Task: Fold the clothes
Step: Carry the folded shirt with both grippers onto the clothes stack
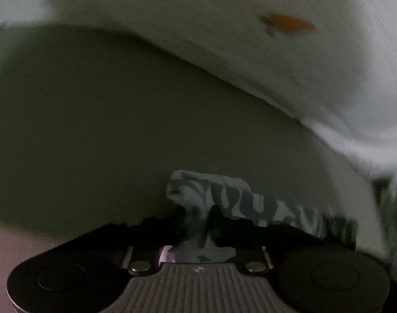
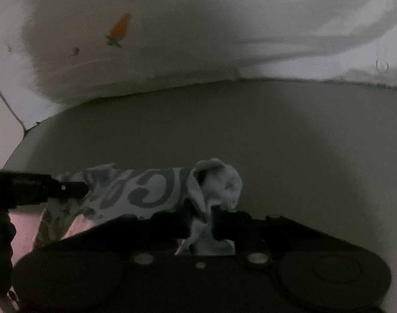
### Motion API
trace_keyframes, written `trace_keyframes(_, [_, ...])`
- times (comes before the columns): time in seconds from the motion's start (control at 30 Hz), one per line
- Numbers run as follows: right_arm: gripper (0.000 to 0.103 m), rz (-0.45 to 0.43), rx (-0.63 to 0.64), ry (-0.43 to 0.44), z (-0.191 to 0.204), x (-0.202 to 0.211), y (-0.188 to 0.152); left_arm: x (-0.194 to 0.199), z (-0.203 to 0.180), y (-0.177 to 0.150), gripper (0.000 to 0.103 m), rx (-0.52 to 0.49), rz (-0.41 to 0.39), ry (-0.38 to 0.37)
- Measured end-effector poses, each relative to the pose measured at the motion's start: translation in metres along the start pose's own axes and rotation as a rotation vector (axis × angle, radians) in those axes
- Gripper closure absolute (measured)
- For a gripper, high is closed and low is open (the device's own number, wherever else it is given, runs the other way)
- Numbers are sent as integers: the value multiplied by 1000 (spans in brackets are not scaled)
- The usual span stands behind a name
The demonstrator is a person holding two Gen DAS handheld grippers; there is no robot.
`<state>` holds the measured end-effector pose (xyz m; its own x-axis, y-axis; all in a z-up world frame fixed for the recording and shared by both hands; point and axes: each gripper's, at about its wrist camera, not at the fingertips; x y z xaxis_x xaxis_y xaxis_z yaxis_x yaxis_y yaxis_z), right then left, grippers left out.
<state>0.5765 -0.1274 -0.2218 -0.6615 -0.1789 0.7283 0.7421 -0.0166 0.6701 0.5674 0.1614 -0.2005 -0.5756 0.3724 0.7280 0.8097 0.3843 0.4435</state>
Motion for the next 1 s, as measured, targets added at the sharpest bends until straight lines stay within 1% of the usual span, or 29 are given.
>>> trace_keyframes(0.03, [91, -21, 4, 5, 3, 9, 0, 6, -1, -1, 88, 24, -10, 2])
trace_keyframes(0.07, [91, -45, 8, 9, 5, 19, 0, 13, -5, -3, 90, 26, -25, 5])
trace_keyframes(0.17, [92, -137, 46, -10, 18, 62, -3, 41, -27, -15, 92, -46, -73, 6])
trace_keyframes(0.3, [93, -255, 67, -33, 34, 126, -17, 82, -47, -27, 92, -101, -145, -40])
trace_keyframes(0.37, [93, -310, 66, -39, 39, 157, -24, 97, -53, -28, 92, -99, -169, -77])
trace_keyframes(0.47, [93, -371, 67, -46, 41, 190, -28, 105, -61, -27, 92, -89, -172, -129])
trace_keyframes(0.57, [93, -413, 52, -56, 35, 217, -27, 102, -81, -26, 92, -110, -164, -171])
trace_keyframes(0.63, [93, -443, 36, -63, 24, 233, -26, 98, -99, -26, 92, -121, -158, -203])
trace_keyframes(0.8, [93, -497, 34, -102, -12, 267, -21, 86, -165, -39, 92, -180, -147, -241])
trace_keyframes(0.9, [93, -524, 42, -125, -50, 285, -16, 79, -204, -46, 92, -215, -141, -264])
trace_keyframes(1.0, [93, -546, 62, -131, -89, 302, -10, 71, -244, -54, 92, -247, -136, -285])
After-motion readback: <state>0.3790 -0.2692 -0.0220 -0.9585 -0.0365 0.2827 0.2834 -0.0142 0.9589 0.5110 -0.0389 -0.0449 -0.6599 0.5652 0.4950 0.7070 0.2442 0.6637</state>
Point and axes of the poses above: each gripper's, at about its wrist camera, not at the fingertips, and x roughly against the way its jaws point, z to its left, y to its top, and after that the axes turned 7 degrees about -y, right-handed
